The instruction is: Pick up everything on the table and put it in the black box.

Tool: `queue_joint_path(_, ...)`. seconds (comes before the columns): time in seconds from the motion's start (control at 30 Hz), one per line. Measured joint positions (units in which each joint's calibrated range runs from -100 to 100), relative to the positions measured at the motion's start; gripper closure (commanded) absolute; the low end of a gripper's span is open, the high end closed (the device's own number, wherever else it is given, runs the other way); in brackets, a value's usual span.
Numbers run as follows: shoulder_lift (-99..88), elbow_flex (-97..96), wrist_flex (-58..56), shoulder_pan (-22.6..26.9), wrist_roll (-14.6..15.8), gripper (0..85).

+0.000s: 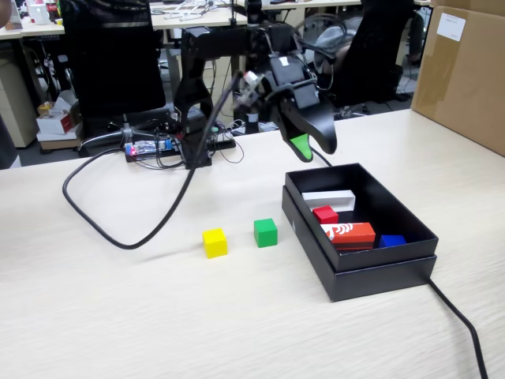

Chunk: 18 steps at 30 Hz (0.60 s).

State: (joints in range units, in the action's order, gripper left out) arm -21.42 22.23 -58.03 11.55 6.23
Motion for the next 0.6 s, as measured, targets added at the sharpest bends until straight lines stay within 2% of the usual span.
queue_joint_path(0.07, -1.0, -2.4, -0.2, -1.6, 0.0, 46.0)
queue_joint_path(0.2, -1.2, -8.6, -0.3, -4.5, -1.4, 39.4)
queue_joint_path(0.37, -1.0, -15.2, -0.3, -7.2, -4.7, 37.8)
queue_joint_path(0.6, -1.0, -19.4, -0.2, -9.1, -7.0, 36.0)
